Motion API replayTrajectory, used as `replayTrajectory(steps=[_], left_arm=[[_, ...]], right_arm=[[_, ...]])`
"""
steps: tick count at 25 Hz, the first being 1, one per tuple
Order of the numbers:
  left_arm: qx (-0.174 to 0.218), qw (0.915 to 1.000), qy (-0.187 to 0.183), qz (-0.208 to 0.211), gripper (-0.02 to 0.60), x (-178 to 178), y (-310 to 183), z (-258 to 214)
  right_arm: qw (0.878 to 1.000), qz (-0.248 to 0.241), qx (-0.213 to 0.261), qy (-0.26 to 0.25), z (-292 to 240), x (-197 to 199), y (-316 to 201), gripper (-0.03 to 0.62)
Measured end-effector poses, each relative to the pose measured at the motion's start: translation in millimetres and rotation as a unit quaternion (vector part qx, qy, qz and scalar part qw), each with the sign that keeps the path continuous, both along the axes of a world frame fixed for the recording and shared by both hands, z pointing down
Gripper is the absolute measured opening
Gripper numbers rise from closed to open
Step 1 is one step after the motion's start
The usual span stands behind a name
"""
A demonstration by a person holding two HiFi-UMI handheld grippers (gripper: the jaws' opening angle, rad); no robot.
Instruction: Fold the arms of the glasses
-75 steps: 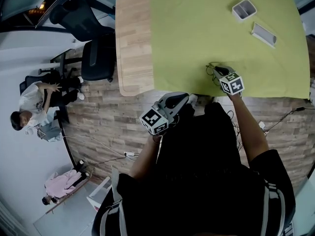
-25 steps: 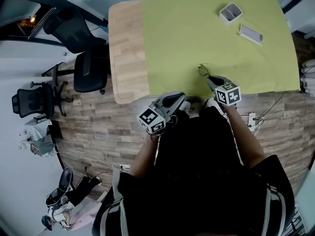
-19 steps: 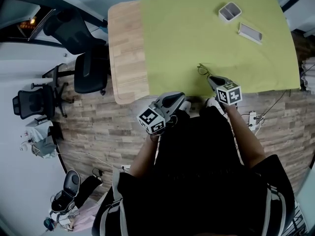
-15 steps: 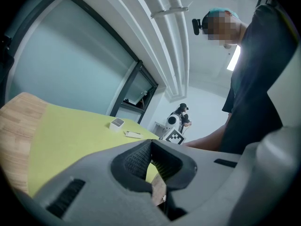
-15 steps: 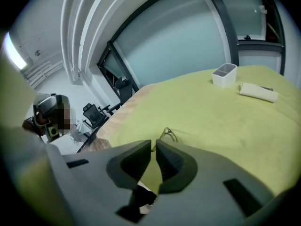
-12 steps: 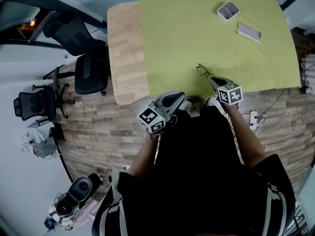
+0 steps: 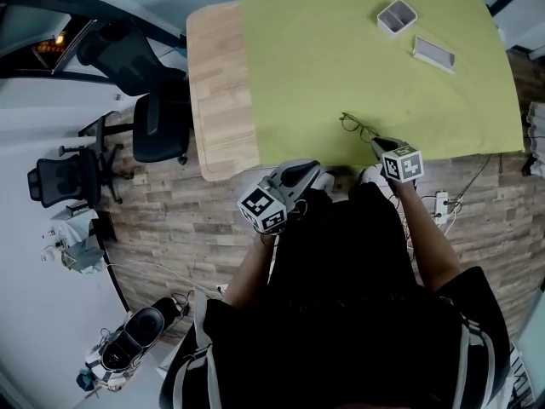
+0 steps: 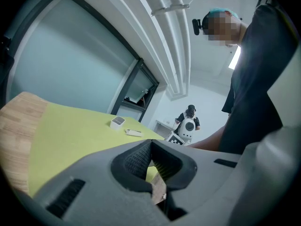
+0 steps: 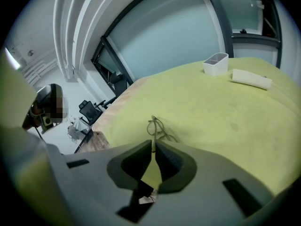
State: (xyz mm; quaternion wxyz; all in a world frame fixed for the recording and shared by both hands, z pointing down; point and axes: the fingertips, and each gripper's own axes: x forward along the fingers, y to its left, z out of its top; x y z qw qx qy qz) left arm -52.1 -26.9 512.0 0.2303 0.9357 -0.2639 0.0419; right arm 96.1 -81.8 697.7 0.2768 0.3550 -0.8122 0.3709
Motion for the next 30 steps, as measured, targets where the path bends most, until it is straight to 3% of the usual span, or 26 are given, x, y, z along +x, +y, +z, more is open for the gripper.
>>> replayTrajectory(steps=[11, 22, 30], left_arm=[[0.002, 0.9999, -0.006, -0.012, 0.018, 2.4, -8.6, -1.0], [-0.002, 0.9995, -0.013, -0.027, 0.018, 0.3, -11.5, 0.5], [-0.002, 0.9996, -0.009, -0.025, 0.018, -0.4, -9.0, 1.5]], right_arm=[[0.998, -0.021, -0.031, 0.046, 42.7, 14.6, 2.1, 0.035], [0.996, -0.041, -0.045, 0.059, 60.6, 12.0, -3.0, 0.035], [0.998, -0.034, -0.016, 0.045, 48.4, 8.7, -8.5, 0.037]])
